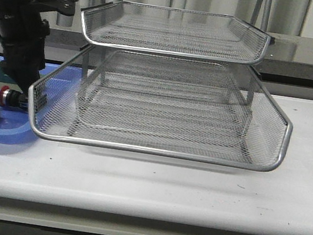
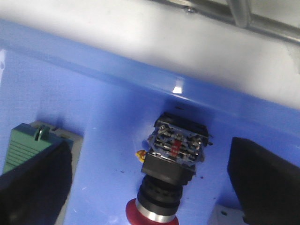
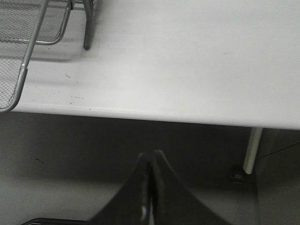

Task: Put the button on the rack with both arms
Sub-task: 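Lower the left gripper and grasp the red-capped push button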

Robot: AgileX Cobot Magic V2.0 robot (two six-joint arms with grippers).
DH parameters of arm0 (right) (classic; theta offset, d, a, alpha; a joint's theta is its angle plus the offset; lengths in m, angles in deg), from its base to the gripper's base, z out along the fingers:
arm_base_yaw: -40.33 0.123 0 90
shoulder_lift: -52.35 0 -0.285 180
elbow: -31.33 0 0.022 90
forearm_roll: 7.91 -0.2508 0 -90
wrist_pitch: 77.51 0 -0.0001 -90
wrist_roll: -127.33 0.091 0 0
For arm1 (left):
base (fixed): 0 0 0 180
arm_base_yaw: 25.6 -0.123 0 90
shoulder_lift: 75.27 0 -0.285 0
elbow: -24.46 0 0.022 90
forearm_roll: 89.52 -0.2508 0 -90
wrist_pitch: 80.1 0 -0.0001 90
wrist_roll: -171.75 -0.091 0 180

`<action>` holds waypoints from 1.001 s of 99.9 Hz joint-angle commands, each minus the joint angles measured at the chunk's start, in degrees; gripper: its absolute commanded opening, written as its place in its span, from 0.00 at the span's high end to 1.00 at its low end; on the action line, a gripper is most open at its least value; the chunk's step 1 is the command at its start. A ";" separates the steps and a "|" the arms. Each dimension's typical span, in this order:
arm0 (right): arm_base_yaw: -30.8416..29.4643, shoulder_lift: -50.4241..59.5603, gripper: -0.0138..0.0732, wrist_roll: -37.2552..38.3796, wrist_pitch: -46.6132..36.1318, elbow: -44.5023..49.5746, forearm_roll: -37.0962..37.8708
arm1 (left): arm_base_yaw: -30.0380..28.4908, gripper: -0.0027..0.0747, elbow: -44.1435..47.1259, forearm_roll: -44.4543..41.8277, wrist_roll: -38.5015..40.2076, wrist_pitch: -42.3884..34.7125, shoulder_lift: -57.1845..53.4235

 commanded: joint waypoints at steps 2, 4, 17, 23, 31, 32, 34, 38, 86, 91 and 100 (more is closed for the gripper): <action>-0.07 -0.13 0.92 0.00 -3.20 -1.92 0.23 | 0.26 0.14 -1.64 0.12 -0.08 -1.37 -2.53; -0.07 -0.13 0.92 0.00 -3.20 -1.92 0.23 | 0.26 0.14 -1.64 0.12 -0.08 -1.37 -2.26; -0.07 -0.13 0.92 0.00 -3.20 -1.92 0.23 | 0.26 0.14 -1.64 0.12 -0.08 -1.37 -1.30; -0.07 -0.13 0.92 0.00 -3.20 -1.92 0.23 | 0.26 0.14 -1.64 0.12 -0.08 -1.37 -0.89; -0.07 -0.13 0.92 0.00 -3.20 -1.92 0.23 | 0.26 0.14 -1.64 0.08 -0.08 -1.98 -0.67; -0.07 -0.13 0.92 0.00 -3.20 -1.92 0.23 | 0.26 0.14 -1.64 -0.03 -0.08 -2.10 -0.67; -0.07 -0.13 0.92 0.00 -3.20 -1.92 0.23 | 0.26 0.14 -1.64 -0.16 -0.08 -2.41 -0.67; -0.07 -0.13 0.92 0.00 -3.20 -1.92 0.23 | 0.26 0.14 -1.64 -0.15 -0.08 -2.85 -0.42; -0.07 -0.13 0.92 0.00 -3.20 -1.92 0.23 | 0.26 0.14 -1.64 -0.15 -0.08 -2.50 3.13; -0.07 -0.13 0.92 0.00 -3.20 -1.92 0.23 | 0.26 0.14 -1.64 -0.15 -0.08 -2.50 3.13; -0.07 -0.13 0.92 0.00 -3.20 -1.92 0.23 | 0.26 0.18 -1.64 -0.15 -0.08 -2.37 3.13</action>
